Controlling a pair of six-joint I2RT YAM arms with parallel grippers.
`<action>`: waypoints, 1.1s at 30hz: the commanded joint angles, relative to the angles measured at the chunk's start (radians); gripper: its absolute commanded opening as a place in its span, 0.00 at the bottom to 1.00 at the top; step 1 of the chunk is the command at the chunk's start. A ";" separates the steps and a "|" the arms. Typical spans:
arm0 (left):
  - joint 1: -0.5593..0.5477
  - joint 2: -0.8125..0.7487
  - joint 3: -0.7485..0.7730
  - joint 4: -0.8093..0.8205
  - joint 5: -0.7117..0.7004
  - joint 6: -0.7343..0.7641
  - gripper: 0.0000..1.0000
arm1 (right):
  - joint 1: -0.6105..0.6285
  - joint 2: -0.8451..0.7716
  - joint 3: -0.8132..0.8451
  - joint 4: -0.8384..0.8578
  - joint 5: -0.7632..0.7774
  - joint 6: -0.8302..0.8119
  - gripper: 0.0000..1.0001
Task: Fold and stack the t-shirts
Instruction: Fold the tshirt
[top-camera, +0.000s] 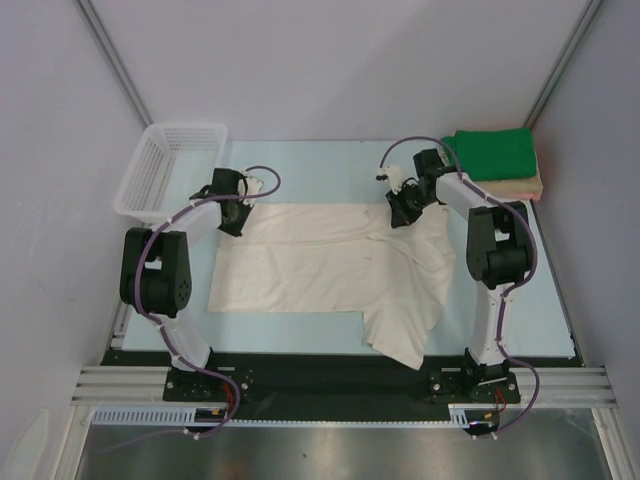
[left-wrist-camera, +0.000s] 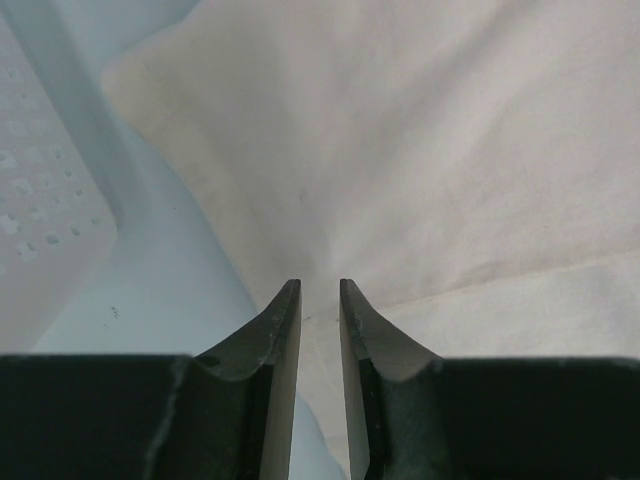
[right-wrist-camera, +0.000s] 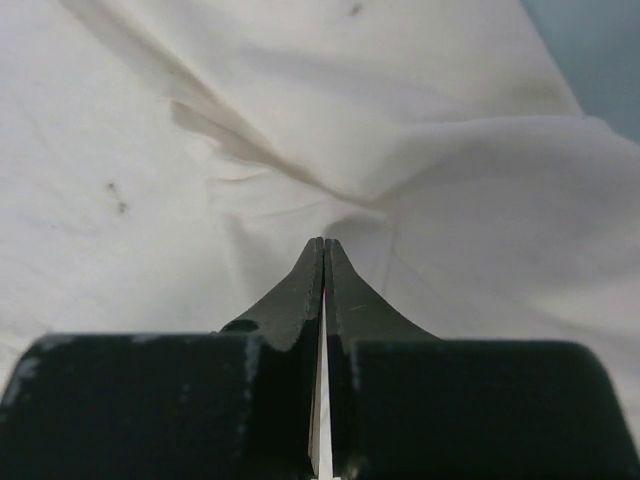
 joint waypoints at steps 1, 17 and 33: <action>-0.005 -0.063 -0.010 0.036 0.003 -0.017 0.26 | 0.027 -0.123 -0.036 -0.016 -0.026 -0.003 0.00; -0.005 -0.126 -0.059 0.037 -0.001 -0.016 0.31 | 0.015 -0.206 -0.096 0.048 -0.004 0.071 0.48; -0.005 -0.123 -0.081 0.027 -0.056 0.036 0.30 | -0.028 0.042 0.124 -0.038 -0.041 0.013 0.45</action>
